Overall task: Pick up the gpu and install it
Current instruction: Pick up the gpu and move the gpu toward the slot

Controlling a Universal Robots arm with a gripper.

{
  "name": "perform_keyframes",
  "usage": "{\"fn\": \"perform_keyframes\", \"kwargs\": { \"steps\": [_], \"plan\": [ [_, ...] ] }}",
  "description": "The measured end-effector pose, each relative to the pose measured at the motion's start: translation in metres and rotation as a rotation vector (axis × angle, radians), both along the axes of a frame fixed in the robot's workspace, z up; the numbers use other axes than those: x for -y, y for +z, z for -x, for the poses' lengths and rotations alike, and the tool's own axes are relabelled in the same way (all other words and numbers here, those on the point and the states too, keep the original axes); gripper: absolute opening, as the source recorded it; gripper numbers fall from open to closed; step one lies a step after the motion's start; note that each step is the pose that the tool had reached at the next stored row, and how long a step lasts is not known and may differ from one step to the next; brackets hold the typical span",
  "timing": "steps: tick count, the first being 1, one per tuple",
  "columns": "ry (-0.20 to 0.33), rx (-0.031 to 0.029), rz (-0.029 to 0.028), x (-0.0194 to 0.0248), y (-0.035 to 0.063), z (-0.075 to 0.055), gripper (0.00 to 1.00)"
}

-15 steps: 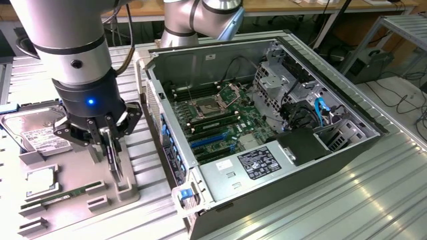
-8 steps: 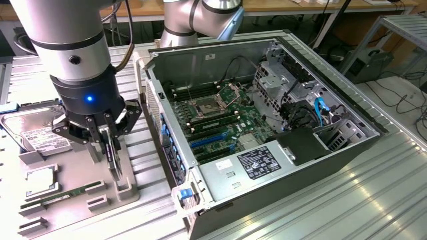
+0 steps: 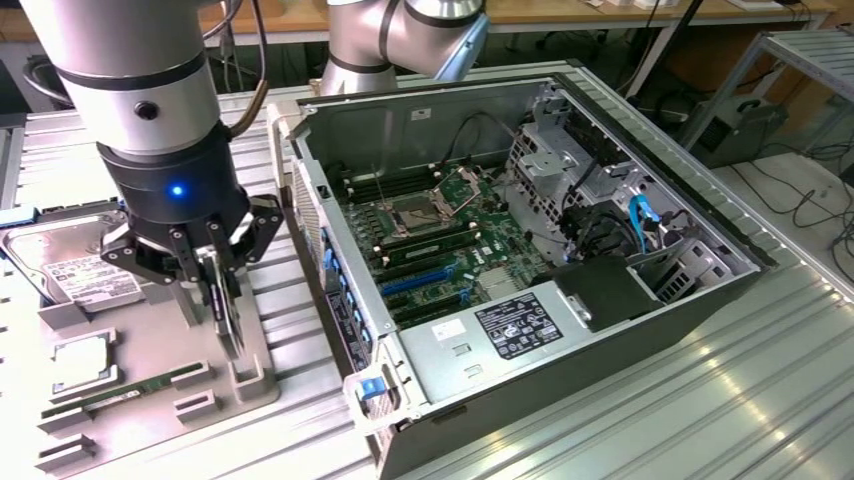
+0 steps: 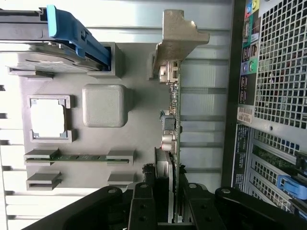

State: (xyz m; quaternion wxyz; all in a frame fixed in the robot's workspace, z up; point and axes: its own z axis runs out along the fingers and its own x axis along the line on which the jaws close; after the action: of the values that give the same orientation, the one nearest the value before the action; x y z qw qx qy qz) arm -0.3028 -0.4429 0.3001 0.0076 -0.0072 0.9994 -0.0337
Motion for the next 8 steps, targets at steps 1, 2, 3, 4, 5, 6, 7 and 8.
{"fn": "perform_keyframes", "kwargs": {
  "steps": [1,2,3,4,5,6,7,8],
  "plan": [
    [0.000,0.0001,0.0000,0.0000,0.0008,0.0000,0.27],
    [0.000,0.0001,0.0000,0.0000,0.0015,0.0000,0.27],
    [0.000,0.0000,0.0001,0.0000,0.0023,0.0000,0.27],
    [0.000,0.0000,0.0001,0.0000,0.0031,0.0000,0.27],
    [0.000,0.0000,0.0001,0.0000,0.0040,0.0000,0.27],
    [0.000,0.0000,0.0002,0.0000,0.0047,0.0000,0.27],
    [0.000,0.0001,0.0003,0.0000,0.0052,0.0000,0.27],
    [0.000,0.0001,0.0003,0.0000,0.0058,0.0000,0.27]
  ]
}}
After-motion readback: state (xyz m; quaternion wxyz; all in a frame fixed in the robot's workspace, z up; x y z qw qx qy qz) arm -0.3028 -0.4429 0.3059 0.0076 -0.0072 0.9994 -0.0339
